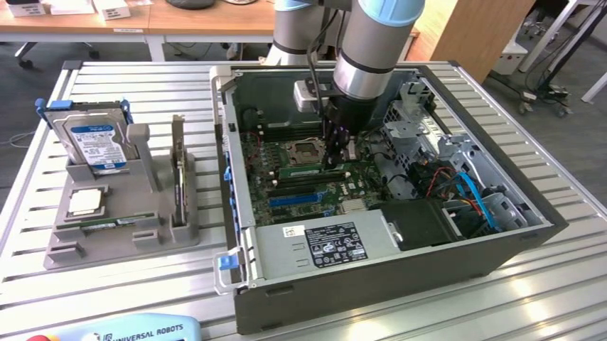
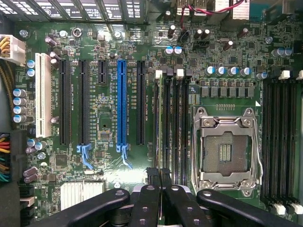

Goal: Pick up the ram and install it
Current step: 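Insert the ram into the slot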

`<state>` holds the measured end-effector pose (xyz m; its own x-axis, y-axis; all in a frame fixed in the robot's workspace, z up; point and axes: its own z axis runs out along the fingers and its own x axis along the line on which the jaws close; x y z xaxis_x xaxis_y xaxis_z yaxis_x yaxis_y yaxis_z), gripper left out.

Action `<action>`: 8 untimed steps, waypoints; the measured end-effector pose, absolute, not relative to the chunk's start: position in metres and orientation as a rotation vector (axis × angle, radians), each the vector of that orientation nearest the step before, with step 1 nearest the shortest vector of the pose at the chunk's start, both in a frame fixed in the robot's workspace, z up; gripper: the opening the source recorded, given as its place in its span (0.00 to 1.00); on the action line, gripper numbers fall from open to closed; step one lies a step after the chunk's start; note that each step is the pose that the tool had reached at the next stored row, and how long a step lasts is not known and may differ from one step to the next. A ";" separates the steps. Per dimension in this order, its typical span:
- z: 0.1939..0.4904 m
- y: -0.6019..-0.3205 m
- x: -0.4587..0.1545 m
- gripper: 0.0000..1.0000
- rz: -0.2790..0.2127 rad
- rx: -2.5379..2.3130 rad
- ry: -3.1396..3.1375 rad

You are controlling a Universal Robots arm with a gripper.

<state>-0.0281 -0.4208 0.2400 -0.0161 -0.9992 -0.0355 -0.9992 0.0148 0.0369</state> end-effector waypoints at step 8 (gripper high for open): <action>0.239 -0.421 -0.028 0.11 -0.080 2.203 -2.237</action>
